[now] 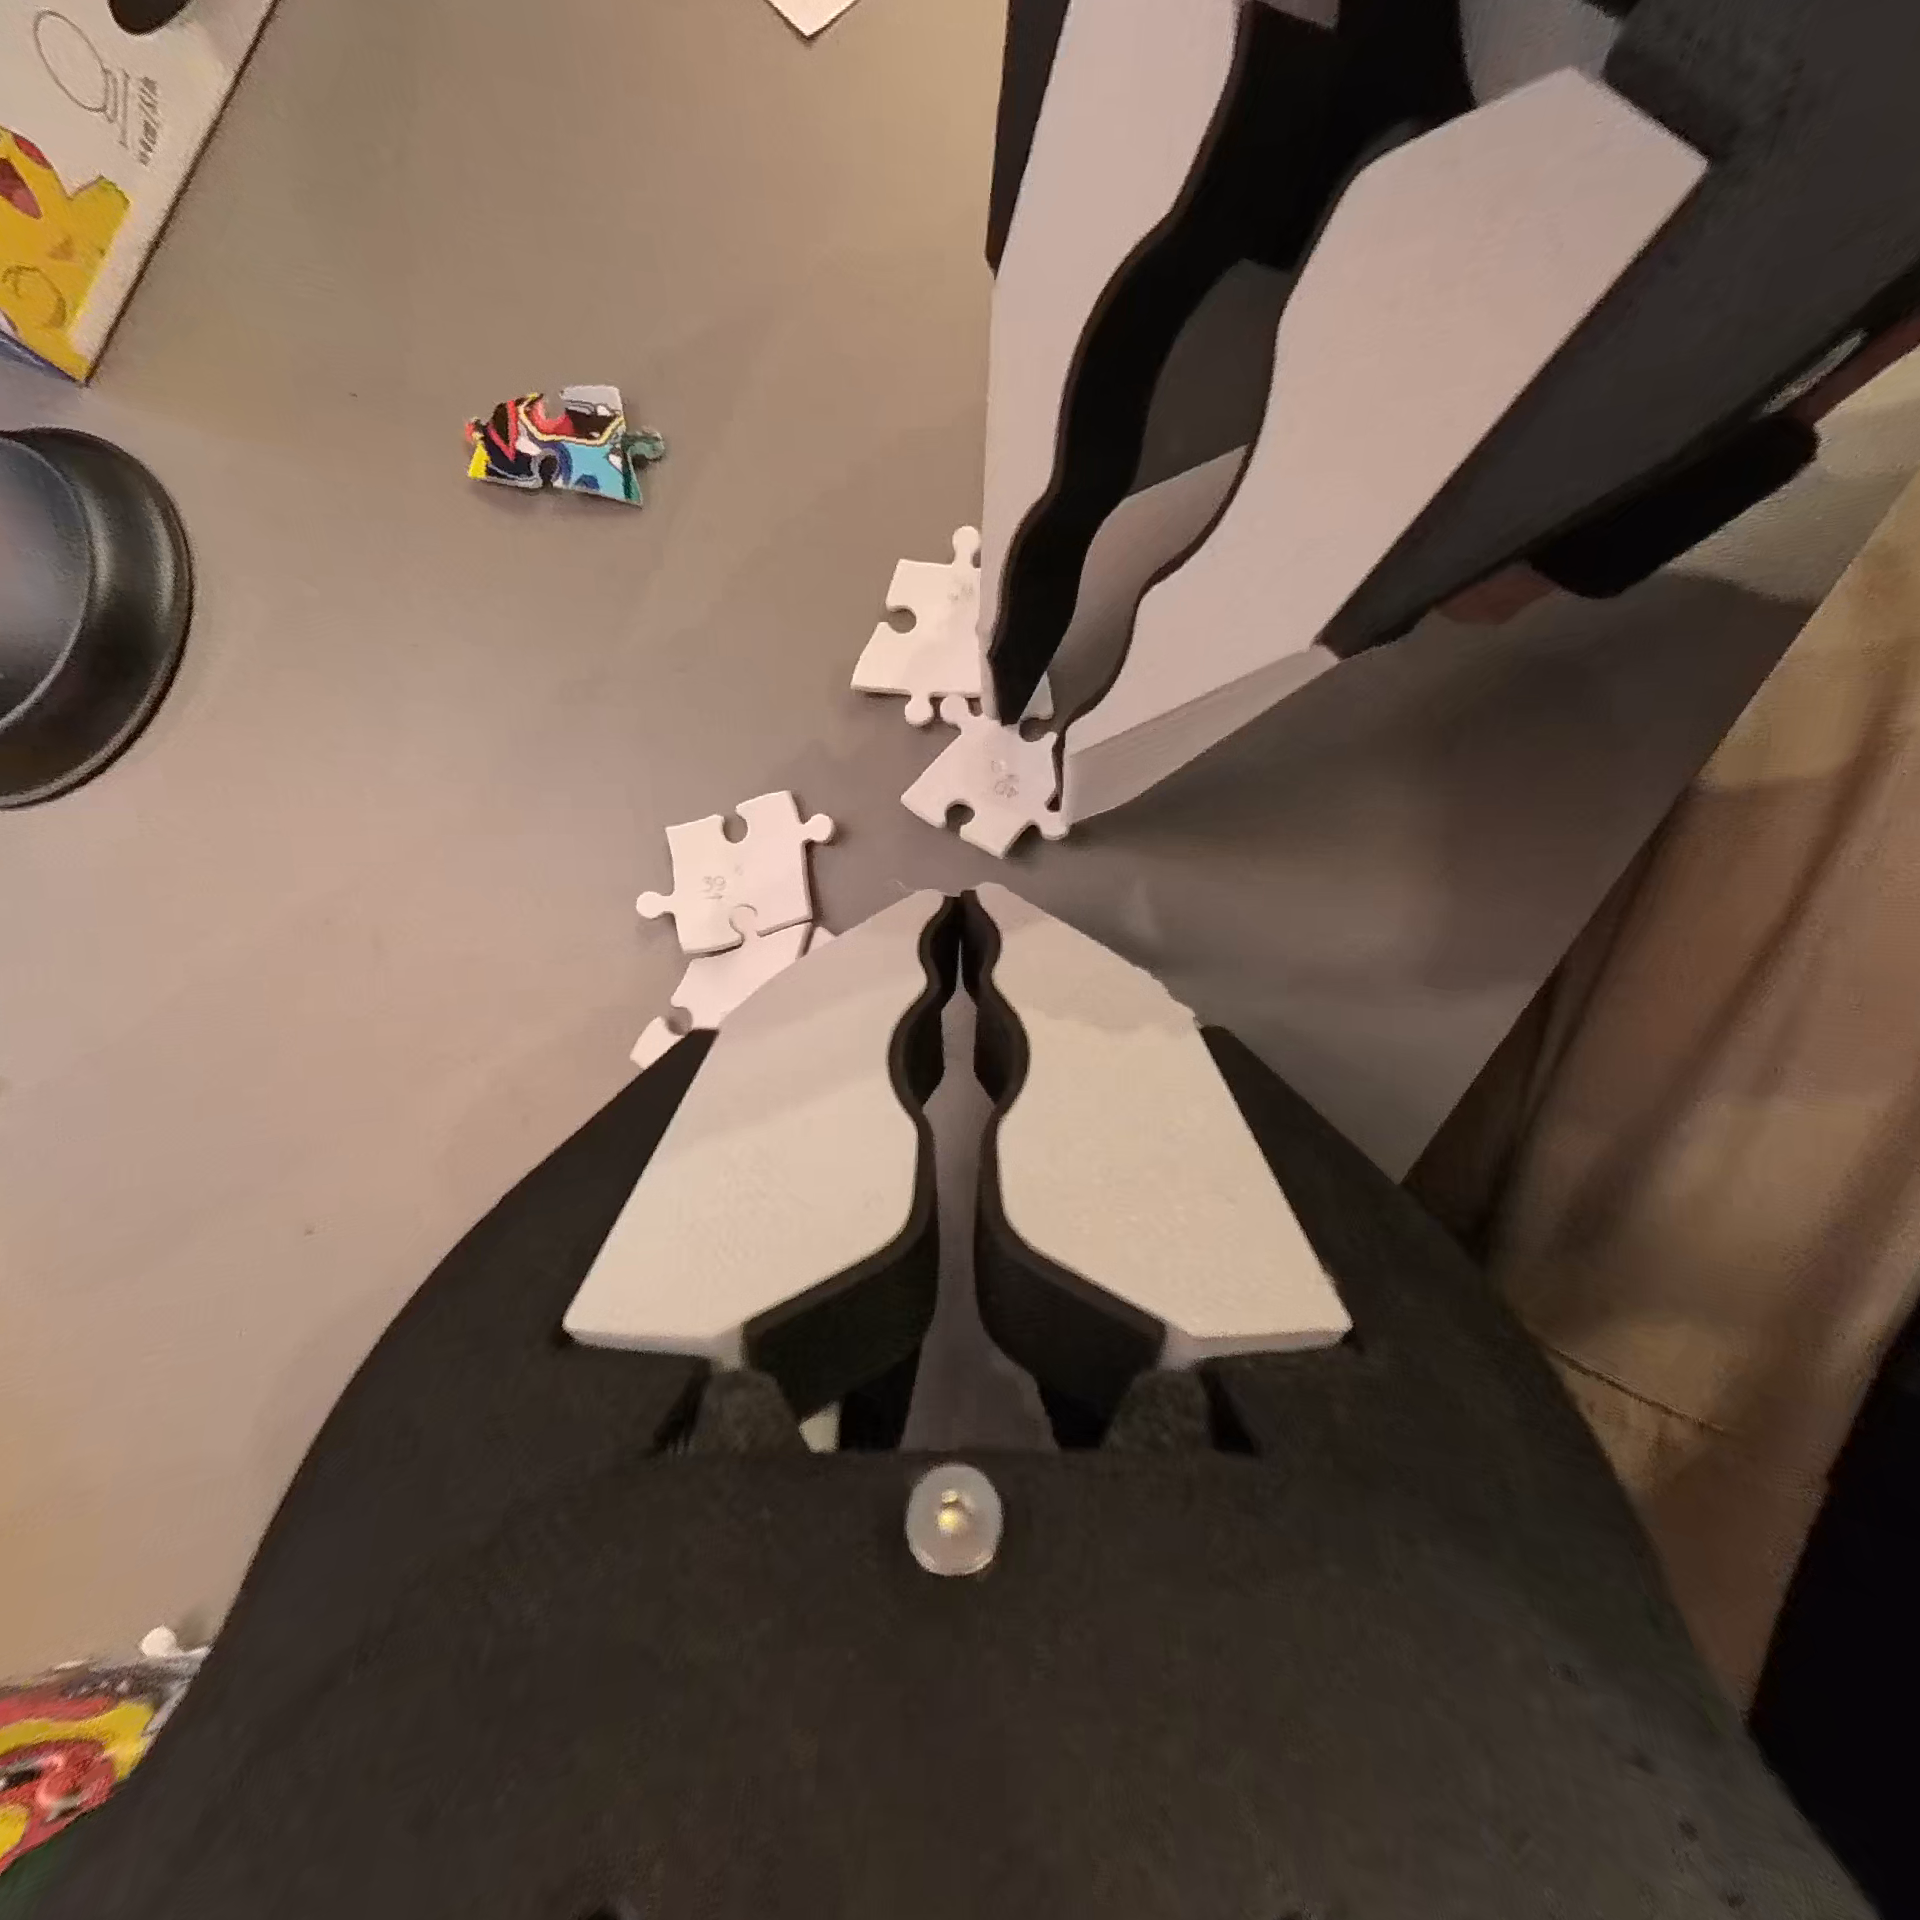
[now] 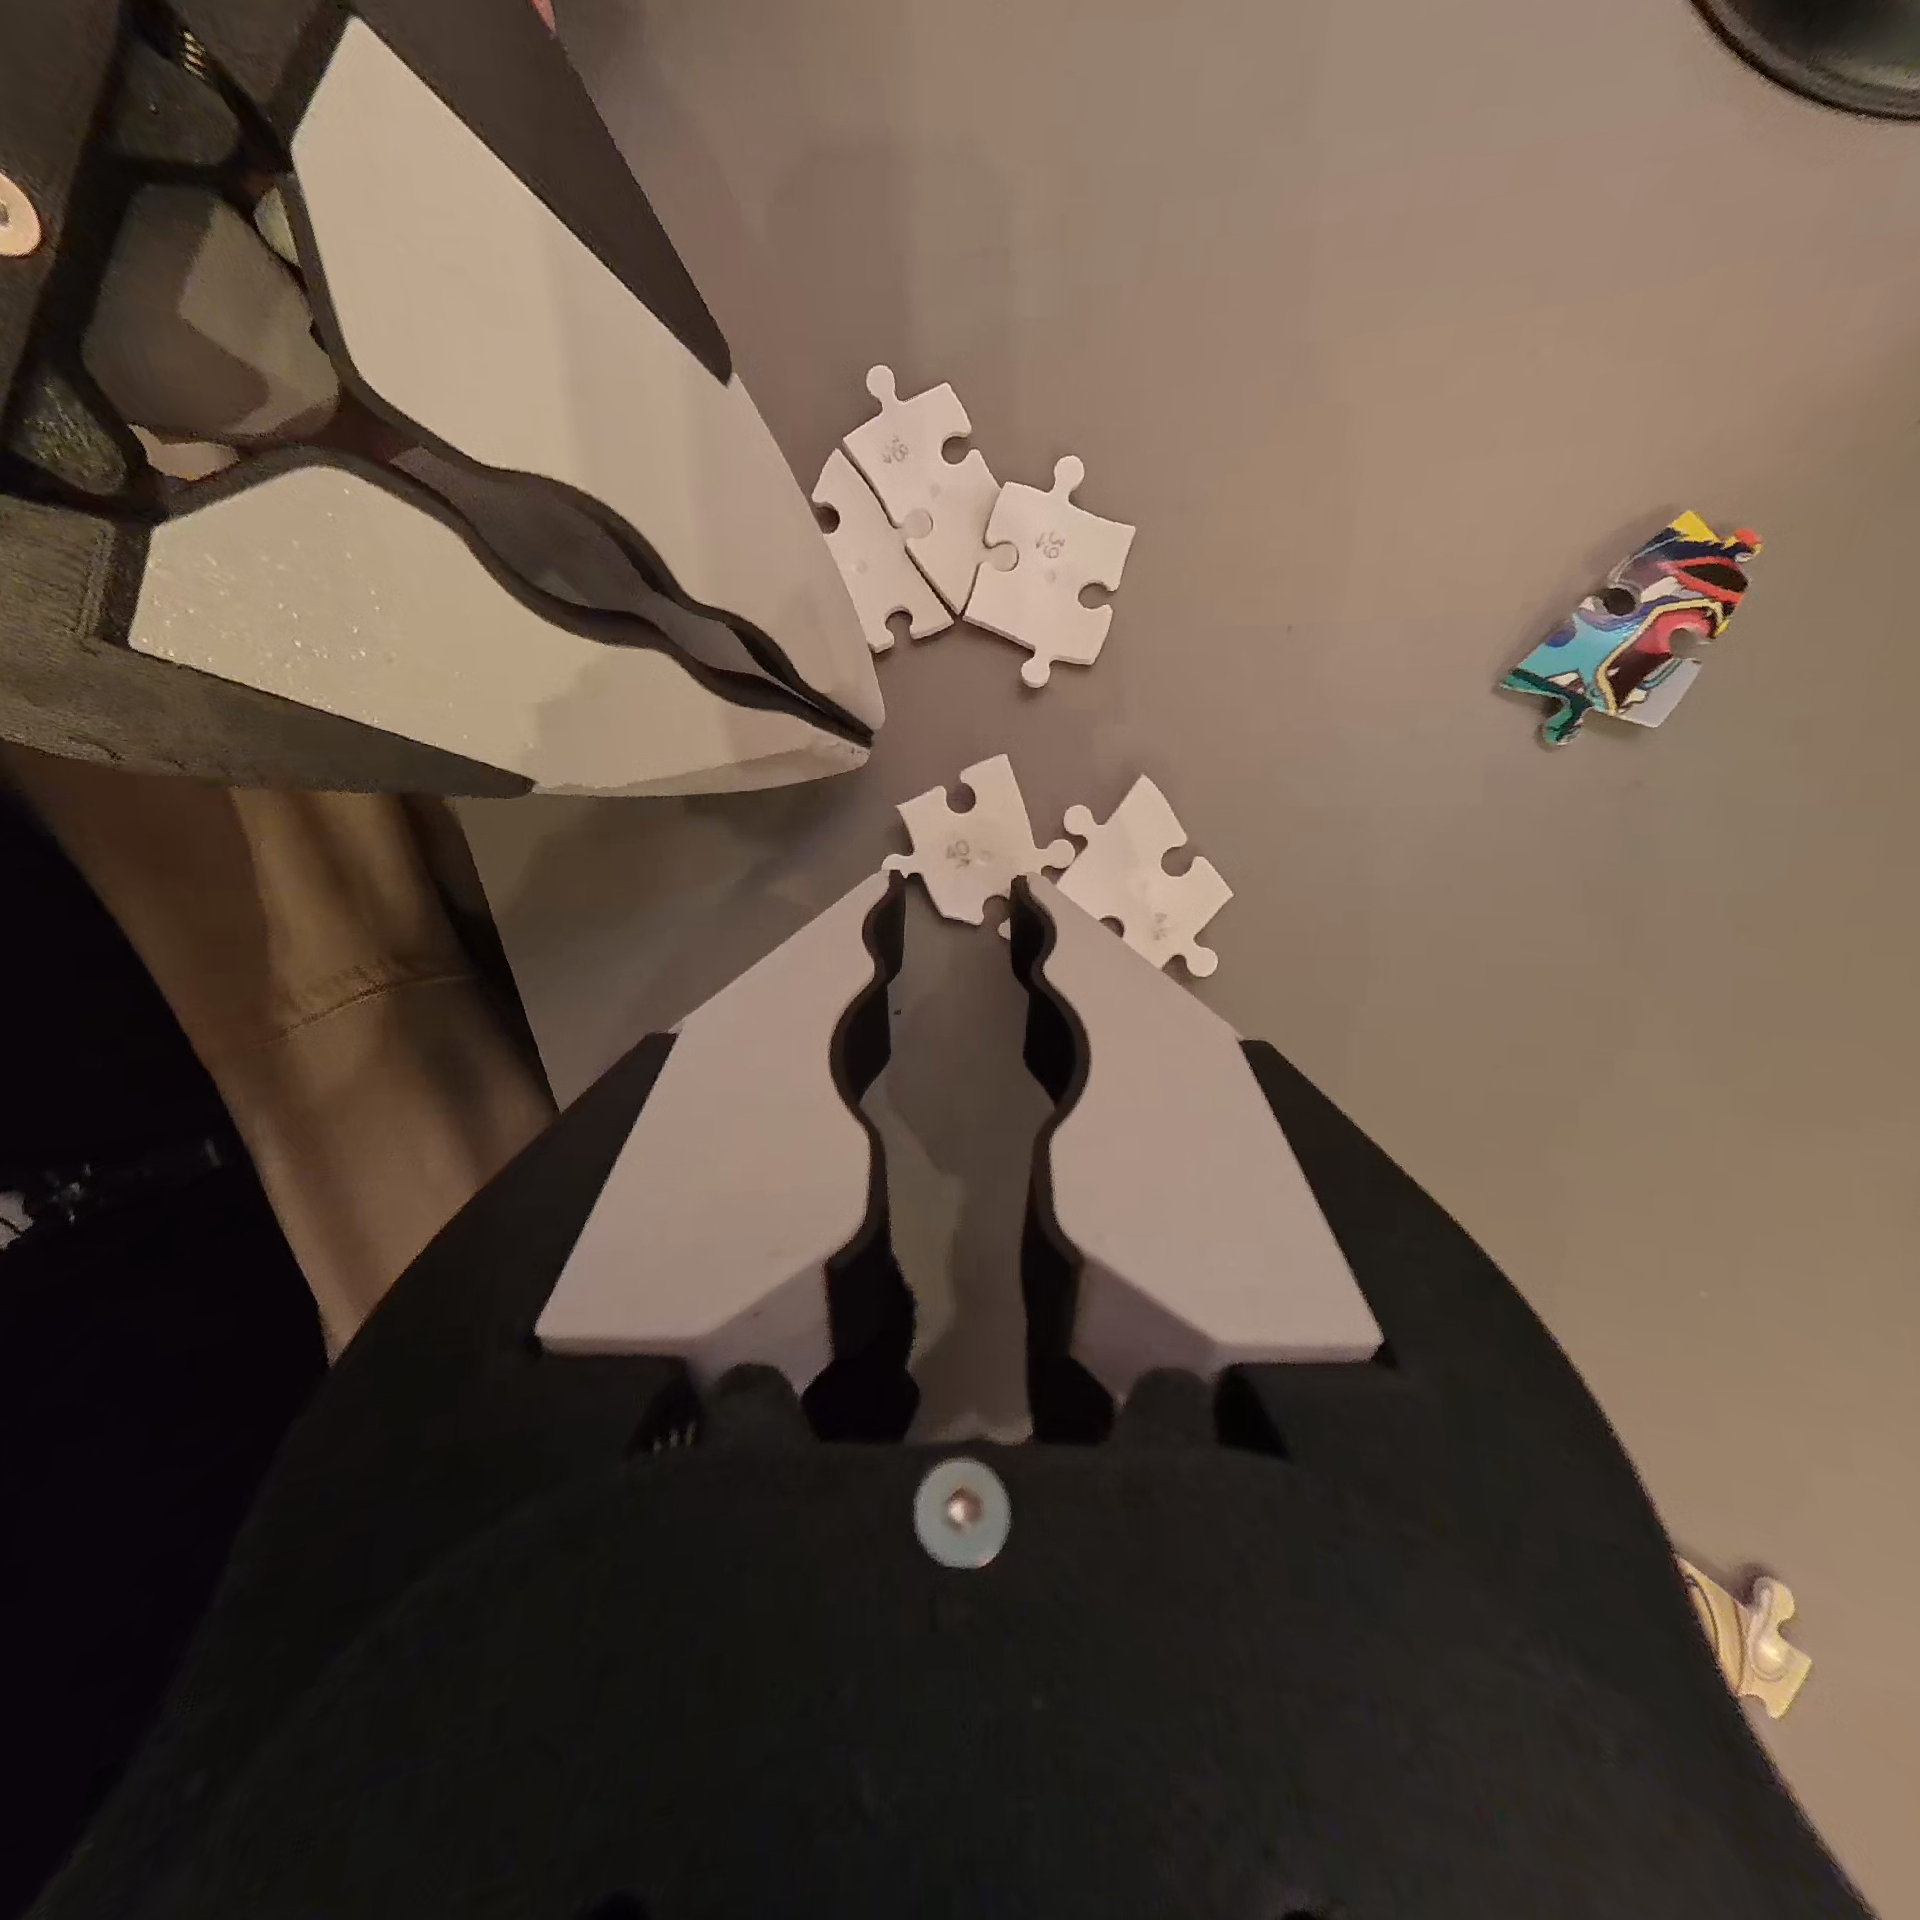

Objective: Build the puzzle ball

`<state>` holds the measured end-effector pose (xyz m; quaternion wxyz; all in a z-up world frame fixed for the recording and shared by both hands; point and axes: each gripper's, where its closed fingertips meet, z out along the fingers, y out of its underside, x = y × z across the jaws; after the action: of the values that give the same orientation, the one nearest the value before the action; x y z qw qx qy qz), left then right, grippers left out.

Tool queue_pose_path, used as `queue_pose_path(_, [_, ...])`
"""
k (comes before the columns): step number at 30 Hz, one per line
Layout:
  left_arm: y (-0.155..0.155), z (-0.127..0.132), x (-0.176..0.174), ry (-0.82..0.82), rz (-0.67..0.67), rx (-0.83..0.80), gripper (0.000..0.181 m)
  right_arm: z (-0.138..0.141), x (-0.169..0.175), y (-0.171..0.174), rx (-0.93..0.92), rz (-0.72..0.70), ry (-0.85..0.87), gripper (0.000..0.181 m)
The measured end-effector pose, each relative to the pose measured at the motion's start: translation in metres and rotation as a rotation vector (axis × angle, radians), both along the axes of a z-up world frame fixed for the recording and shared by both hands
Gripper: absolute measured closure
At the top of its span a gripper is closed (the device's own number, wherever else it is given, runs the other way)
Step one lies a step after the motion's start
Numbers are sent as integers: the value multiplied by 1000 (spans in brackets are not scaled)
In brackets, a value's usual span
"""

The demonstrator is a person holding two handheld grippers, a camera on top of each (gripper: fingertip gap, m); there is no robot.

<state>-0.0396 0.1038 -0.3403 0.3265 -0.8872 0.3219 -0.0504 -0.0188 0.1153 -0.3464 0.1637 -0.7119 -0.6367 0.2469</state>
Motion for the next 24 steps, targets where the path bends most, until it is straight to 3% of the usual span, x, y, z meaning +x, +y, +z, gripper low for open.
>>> queue_pose_path(13, [-1,-4,4,9,-7,0,180,2,2,-7,-39,14,6,166])
queue_pose_path(19, [4,3,-6,15,22,20,180,1,7,2,10,1,-15,165])
queue_pose_path(24, [5,3,-16,22,49,16,180,-2,6,-11,-35,29,-34,167])
